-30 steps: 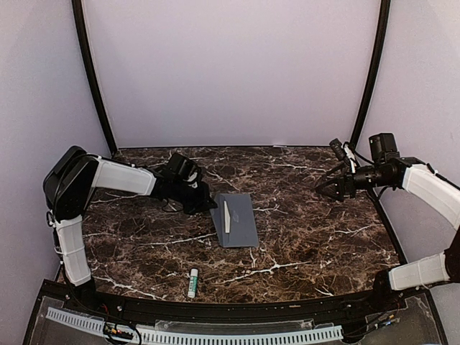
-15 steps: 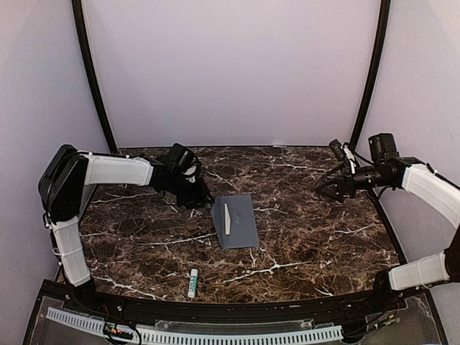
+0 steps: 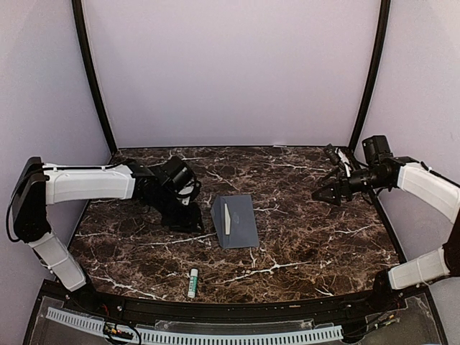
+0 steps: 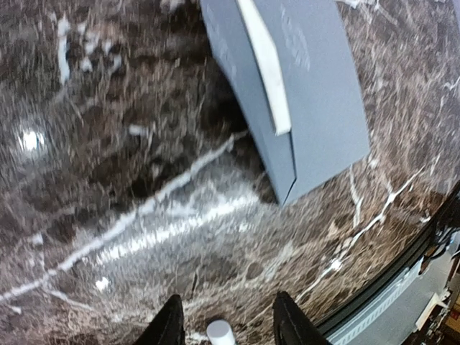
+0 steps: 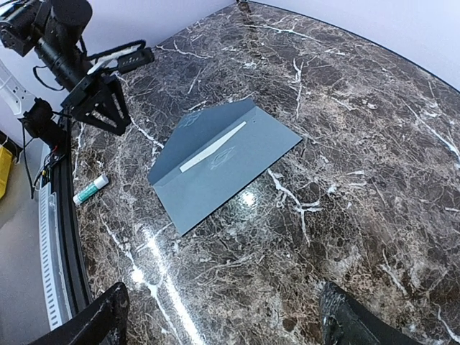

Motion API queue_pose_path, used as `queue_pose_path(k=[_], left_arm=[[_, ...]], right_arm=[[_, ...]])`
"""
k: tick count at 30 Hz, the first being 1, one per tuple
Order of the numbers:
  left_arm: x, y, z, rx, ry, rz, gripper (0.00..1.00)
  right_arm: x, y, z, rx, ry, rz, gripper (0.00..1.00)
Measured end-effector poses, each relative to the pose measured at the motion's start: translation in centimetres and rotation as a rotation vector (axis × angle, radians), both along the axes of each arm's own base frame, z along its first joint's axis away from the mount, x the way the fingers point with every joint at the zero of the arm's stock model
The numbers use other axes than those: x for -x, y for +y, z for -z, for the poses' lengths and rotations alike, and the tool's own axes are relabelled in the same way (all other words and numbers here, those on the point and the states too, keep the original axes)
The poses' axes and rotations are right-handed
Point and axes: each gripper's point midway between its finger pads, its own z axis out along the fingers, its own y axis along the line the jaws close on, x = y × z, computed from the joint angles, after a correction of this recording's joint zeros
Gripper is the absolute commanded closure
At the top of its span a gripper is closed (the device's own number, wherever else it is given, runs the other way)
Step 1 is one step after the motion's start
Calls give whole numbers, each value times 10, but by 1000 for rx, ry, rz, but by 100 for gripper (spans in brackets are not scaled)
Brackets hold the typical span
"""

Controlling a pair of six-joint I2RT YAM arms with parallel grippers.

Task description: Place the letter into the envelope and seal it

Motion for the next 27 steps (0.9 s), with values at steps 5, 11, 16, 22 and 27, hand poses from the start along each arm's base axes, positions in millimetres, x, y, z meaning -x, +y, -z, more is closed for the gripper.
queue_pose_path(k=[5, 11, 16, 22, 27], left_arm=[[64, 10, 17, -87, 89, 41, 55], [115, 2, 16, -105, 135, 42, 54], [146, 5, 34, -171, 178, 20, 56], [153, 11, 59, -255, 198, -28, 66], [149, 8, 67, -258, 191, -50, 69]], right_arm=[[1, 4, 5, 12, 11, -14, 12], [3, 8, 9, 22, 19, -31, 12], [5, 10, 10, 29, 18, -39, 12], [5, 10, 10, 33, 12, -41, 12], [5, 9, 10, 35, 11, -40, 12]])
